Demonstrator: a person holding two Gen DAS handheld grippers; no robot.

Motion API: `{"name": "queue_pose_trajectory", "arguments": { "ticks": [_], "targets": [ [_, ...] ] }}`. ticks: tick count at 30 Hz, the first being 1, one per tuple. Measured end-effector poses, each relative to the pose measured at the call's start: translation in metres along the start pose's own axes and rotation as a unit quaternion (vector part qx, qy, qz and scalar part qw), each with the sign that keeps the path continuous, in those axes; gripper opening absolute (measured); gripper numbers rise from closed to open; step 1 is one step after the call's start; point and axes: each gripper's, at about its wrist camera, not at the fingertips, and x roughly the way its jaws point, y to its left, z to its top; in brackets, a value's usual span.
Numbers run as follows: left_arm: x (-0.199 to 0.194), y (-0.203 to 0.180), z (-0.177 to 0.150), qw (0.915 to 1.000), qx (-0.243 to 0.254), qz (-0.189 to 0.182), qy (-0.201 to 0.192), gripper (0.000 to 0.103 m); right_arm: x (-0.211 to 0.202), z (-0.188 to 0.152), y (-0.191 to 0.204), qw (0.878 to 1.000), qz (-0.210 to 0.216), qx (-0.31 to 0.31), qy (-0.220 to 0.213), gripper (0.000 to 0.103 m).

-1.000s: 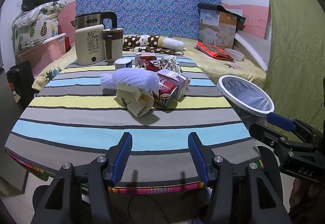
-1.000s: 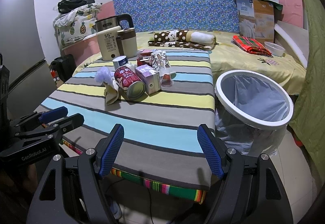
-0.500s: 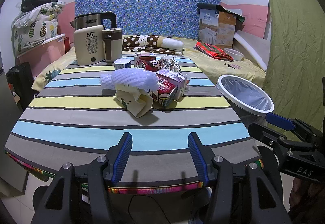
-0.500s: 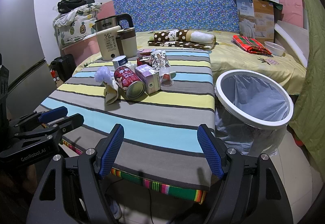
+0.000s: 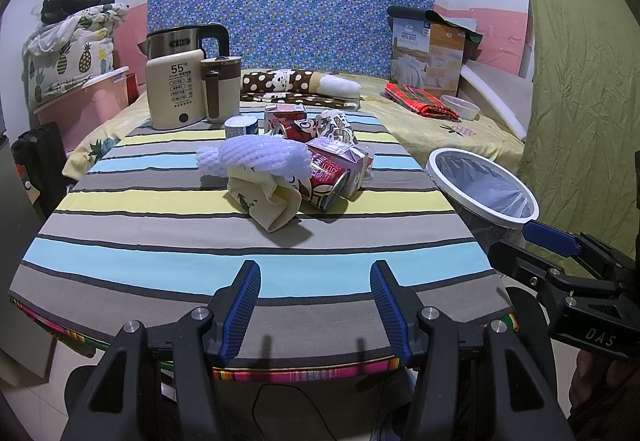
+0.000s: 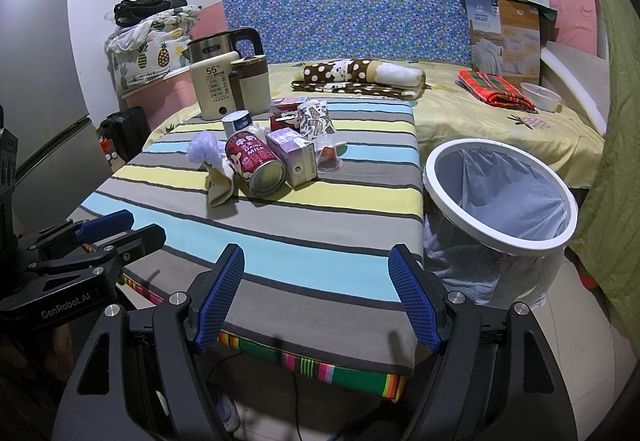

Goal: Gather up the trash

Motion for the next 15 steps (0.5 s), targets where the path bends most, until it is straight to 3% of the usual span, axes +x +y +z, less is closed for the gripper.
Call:
{"name": "queue_pose_trajectory", "arguments": {
  "ticks": [15],
  "targets": [
    [-0.0005,-0.0005,0.0001,1.0,0.0,0.0,-0.001,0.057,0.0002,0.0005,0.0016,1.0,0.0,-0.001,0.001,0.076]
  ]
}}
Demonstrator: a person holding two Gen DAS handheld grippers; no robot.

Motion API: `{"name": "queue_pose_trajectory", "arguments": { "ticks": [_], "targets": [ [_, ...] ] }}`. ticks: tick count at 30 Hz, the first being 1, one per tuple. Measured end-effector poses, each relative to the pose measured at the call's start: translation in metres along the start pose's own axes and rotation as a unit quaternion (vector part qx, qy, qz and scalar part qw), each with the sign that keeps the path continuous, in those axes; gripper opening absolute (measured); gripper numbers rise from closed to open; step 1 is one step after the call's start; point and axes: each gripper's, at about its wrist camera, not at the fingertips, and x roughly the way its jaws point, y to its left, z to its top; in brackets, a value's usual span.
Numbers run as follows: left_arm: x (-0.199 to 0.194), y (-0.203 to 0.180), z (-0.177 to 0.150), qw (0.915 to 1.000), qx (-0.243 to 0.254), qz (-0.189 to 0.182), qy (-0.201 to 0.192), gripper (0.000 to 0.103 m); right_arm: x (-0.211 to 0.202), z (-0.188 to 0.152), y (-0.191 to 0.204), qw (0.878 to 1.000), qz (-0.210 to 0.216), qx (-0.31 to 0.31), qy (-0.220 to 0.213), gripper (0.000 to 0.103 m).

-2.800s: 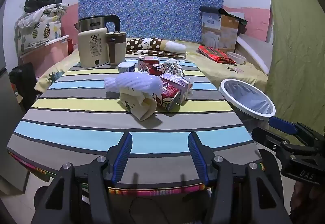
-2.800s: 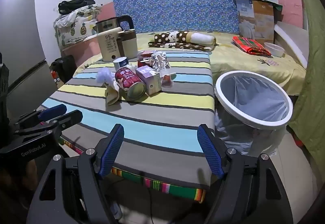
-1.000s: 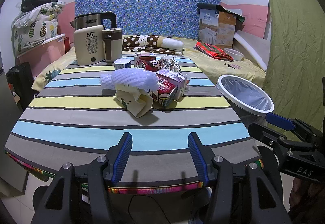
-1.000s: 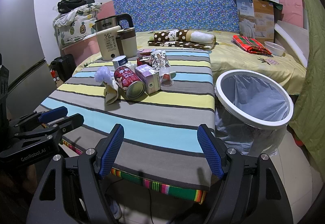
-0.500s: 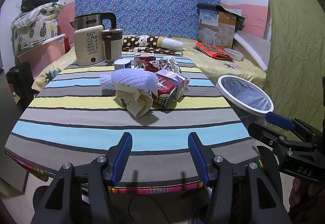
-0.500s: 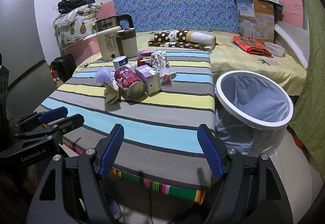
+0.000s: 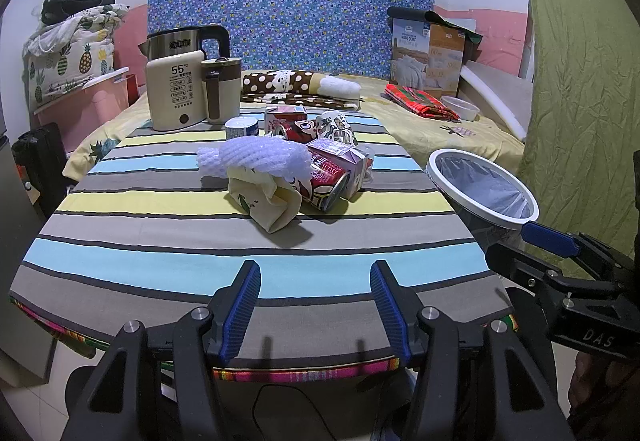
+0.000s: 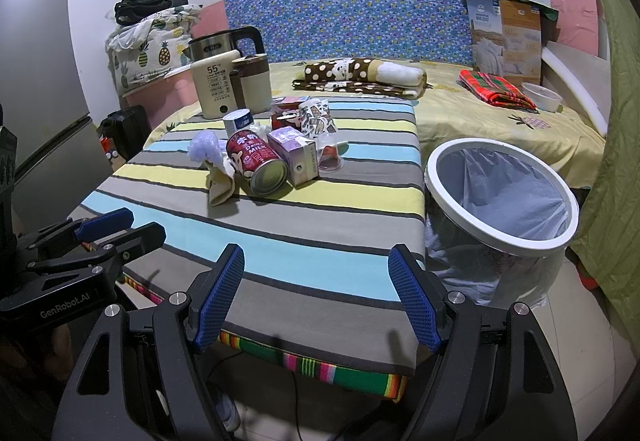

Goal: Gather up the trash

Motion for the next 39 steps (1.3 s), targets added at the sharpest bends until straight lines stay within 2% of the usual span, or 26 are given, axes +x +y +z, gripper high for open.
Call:
{"name": "queue_pose_trajectory", "arguments": {
  "ticks": [12,22,30,39],
  "targets": [
    [0.0,0.002,0.002,1.0,-0.007,-0.003,0.002,0.057,0.002,-0.001,0.002,1.0,0.0,-0.001,0.003,0.076],
    [0.017,0.008,0.013,0.9996,-0.021,-0.01,0.016,0.057,0.015,0.004,-0.002,1.0,0.008,-0.001,0.01,0.076],
    [0.036,0.019,0.045,0.999,-0.044,0.003,0.001,0.057,0.031,0.019,-0.005,1.0,0.018,-0.008,0.009,0.076],
    [0.06,0.037,0.085,0.9952,-0.095,0.016,-0.017,0.059,0.051,0.036,-0.007,0.999,0.026,-0.015,0.011,0.076]
  ]
}}
